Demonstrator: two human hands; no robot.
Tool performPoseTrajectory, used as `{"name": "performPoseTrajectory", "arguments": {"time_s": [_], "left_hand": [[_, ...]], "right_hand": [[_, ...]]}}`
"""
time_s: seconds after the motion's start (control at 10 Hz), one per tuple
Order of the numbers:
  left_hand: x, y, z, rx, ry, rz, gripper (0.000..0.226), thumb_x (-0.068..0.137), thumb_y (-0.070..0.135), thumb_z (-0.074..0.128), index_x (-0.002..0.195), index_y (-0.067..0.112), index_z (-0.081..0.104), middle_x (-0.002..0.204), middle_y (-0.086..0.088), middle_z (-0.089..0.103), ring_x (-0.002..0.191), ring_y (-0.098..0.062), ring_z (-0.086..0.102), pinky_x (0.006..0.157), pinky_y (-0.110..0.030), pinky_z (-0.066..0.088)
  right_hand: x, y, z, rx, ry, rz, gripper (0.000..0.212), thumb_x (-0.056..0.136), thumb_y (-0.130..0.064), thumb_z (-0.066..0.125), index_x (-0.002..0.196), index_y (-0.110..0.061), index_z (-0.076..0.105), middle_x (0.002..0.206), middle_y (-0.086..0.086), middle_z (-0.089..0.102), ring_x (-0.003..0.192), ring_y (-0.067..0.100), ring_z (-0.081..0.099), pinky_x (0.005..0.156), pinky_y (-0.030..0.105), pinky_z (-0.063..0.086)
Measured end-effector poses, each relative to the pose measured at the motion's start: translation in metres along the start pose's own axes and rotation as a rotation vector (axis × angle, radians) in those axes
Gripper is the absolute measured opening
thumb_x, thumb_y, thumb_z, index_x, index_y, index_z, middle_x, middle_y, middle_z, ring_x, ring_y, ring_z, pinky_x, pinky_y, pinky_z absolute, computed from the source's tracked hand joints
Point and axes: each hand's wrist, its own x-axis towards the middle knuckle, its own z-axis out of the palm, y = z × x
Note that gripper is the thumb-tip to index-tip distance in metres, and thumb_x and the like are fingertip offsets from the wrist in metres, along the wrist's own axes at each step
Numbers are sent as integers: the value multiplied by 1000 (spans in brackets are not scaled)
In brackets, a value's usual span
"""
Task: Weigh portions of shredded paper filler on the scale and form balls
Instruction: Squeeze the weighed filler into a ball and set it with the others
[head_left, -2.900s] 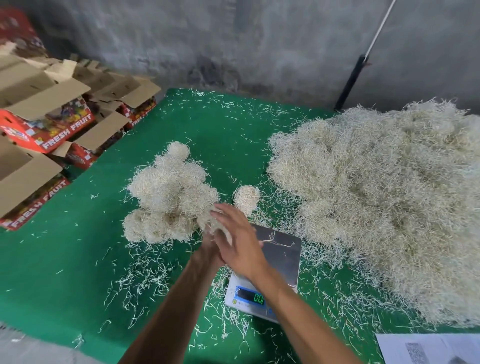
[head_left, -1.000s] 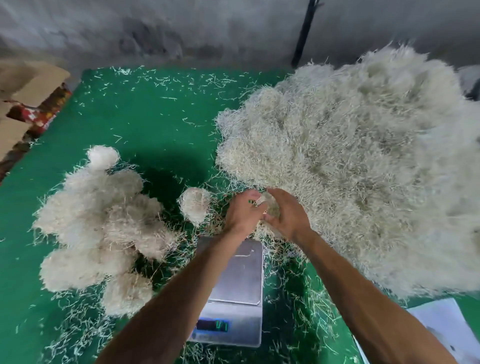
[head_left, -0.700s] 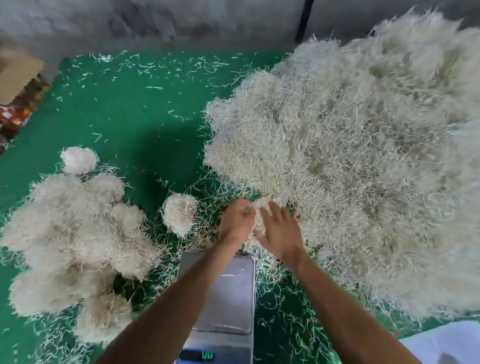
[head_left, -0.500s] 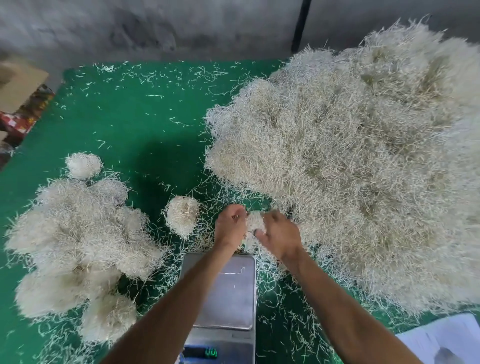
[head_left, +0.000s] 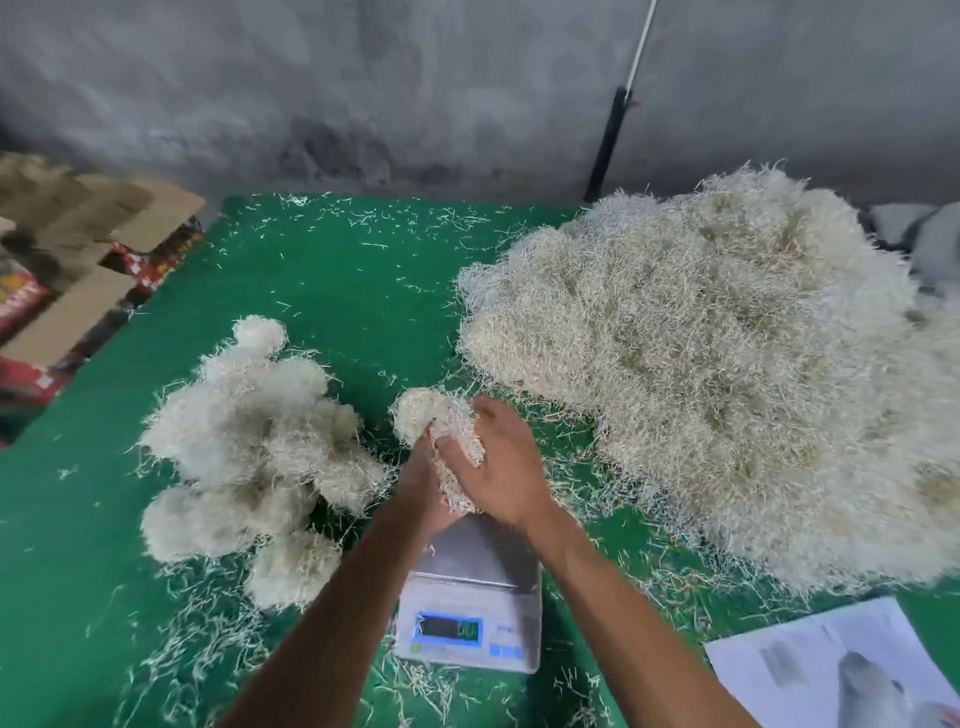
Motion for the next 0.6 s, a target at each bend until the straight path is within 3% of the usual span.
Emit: {"name": "performPoseTrajectory", "arguments": {"time_s": [0.1,0.2,0.3,0.4,0.5,0.6], "left_hand": [[-18,-1,-14,-40,19,-104,61,107,51,25,154,14,34,160,-13,33,147,-33,33,100,-43,41],[-16,-13,-23,-351,-4,-268,58,107,48,27,153,14,36,151,-12,47,138,-31,47,81,-37,49],[-36,-12,-29,-335,-107,-299,41,108,47,23,123,24,54,77,0,73,67,-16,71,53,-29,56],[-36,-20,-27,-447,-147,-245,31,112,22,23,91,26,46,51,16,65,45,2,63,42,-18,51],[-60,-6,-24,-525,-214,-261,45,103,-8,41,99,35,52,54,43,54,58,24,55,54,-2,44],[-59,-19,-19,-521,-269,-147,59,111,13,33,83,40,78,72,25,71,70,6,68,63,-10,52]], "right_hand": [[-21,-3,12,273,-163,96,97,84,-92,42,157,-30,24,164,-5,30,141,8,34,123,45,31],[-33,3,16,155,-199,11,96,87,-91,40,162,-38,13,170,-8,22,150,12,28,120,38,19],[-41,1,18,7,-150,-82,92,91,-90,29,163,-36,10,170,-2,22,153,18,25,117,37,13],[-44,-14,17,147,-86,-53,85,93,-85,39,160,-35,25,165,-1,33,145,10,33,120,40,26],[-40,-30,9,245,18,6,65,95,-58,62,147,-21,50,143,1,57,126,12,54,109,38,45],[-35,-53,2,654,45,115,31,99,-36,68,128,-30,60,114,-3,75,97,11,71,87,34,58]]}}
